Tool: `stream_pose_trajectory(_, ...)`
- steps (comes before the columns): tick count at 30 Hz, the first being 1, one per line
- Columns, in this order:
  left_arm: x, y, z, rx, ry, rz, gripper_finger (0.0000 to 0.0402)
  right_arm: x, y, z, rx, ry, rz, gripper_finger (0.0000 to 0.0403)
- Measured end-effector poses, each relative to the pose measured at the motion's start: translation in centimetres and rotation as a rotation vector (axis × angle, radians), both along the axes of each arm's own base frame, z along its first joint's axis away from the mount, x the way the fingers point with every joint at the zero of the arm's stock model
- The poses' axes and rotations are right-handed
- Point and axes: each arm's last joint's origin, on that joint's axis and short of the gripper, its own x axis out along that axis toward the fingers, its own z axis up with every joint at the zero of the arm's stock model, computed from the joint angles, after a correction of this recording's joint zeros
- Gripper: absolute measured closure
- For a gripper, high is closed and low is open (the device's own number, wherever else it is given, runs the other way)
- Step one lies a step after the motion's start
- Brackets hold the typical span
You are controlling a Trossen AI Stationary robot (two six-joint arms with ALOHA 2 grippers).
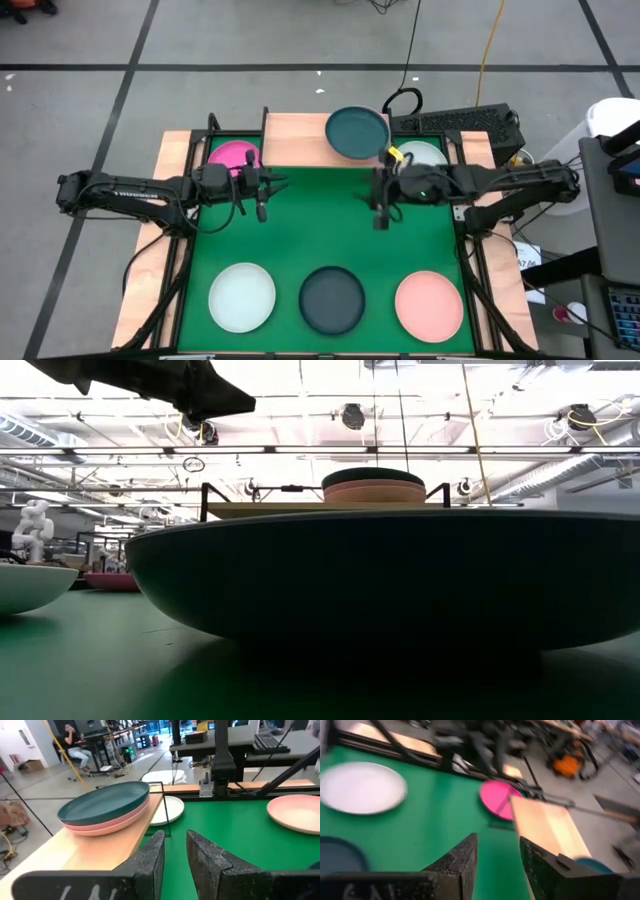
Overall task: Place and stack plates onto a shelf
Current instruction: Stack the pink plate on the dark green plate on the shelf
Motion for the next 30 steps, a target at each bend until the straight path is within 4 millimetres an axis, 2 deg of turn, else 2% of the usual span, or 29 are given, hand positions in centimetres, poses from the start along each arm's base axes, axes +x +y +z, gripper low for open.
stream_pose_trajectory(3, 0.0, 0.0, -0.1, -0.065, -0.006, 0.005, 0.0314, -0.2, 2.0, -0.1, -0.020, -0.013, 0.080, 0.0271)
stream_pose_trajectory(6, 0.0, -0.5, -0.5, -0.205, 0.011, -0.013, 0.0314, 0.0, 3.7, -1.4, -0.038, -0.051, 0.152, 0.0271)
stream_pose_trajectory(9, -0.1, -1.5, -1.6, -0.233, 0.118, -0.036, 0.0314, 0.1, 5.1, -3.4, -0.093, -0.093, 0.227, 0.0270)
stream_pose_trajectory(11, -0.3, -2.1, -2.6, -0.220, 0.217, 0.015, 0.0314, 0.0, 5.7, -4.7, -0.152, -0.108, 0.230, 0.0270)
stream_pose_trajectory(16, -2.0, -2.7, -5.0, -0.233, 0.453, 0.229, 0.0314, -0.4, 5.9, -5.8, -0.266, -0.115, 0.057, 0.0270)
stream_pose_trajectory(23, -5.1, -1.6, -7.5, -0.260, 0.733, 0.582, 0.0314, -0.4, 6.1, -5.5, -0.258, -0.146, 0.047, 0.0270)
stream_pose_trajectory(30, -5.1, 0.2, -9.4, -0.275, 0.813, 0.711, 0.0314, -0.4, 6.1, -5.4, -0.255, -0.153, 0.046, 0.0270)
